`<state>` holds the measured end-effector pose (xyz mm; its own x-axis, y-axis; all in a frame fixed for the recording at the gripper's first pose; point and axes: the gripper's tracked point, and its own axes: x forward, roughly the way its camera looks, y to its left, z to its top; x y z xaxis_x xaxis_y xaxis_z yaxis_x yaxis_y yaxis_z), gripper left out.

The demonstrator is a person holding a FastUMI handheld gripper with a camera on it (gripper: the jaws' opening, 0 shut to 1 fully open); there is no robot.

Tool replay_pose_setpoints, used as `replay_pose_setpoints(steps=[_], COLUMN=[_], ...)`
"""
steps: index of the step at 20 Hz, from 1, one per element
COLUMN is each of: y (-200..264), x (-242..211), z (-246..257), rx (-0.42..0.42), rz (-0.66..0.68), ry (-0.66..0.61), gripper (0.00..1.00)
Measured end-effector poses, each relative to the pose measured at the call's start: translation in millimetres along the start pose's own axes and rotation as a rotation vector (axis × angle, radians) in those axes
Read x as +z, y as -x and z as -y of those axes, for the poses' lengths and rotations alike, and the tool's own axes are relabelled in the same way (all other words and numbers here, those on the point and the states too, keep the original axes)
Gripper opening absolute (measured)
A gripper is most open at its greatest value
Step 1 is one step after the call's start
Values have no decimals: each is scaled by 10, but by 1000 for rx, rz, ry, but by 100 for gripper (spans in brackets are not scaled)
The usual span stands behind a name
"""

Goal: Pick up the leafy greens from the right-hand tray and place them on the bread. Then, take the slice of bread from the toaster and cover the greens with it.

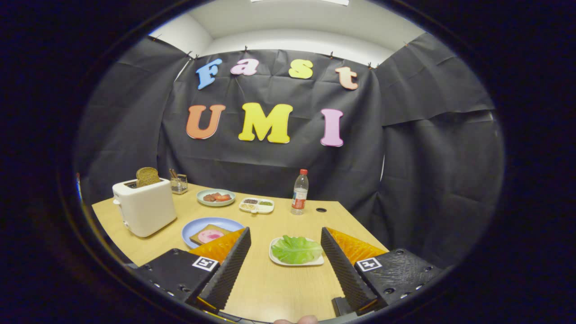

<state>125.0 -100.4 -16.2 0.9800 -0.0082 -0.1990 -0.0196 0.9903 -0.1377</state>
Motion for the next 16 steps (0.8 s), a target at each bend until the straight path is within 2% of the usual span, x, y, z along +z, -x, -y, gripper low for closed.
replay_pose_setpoints(steps=[7, 12, 16], y=[-1213, -1718, -1910], x=[-427, -882, -1239], z=[67, 101, 160], rx=[83, 89, 87], rz=[-264, -401, -492], ry=[47, 40, 36], gripper=[96, 96, 96])
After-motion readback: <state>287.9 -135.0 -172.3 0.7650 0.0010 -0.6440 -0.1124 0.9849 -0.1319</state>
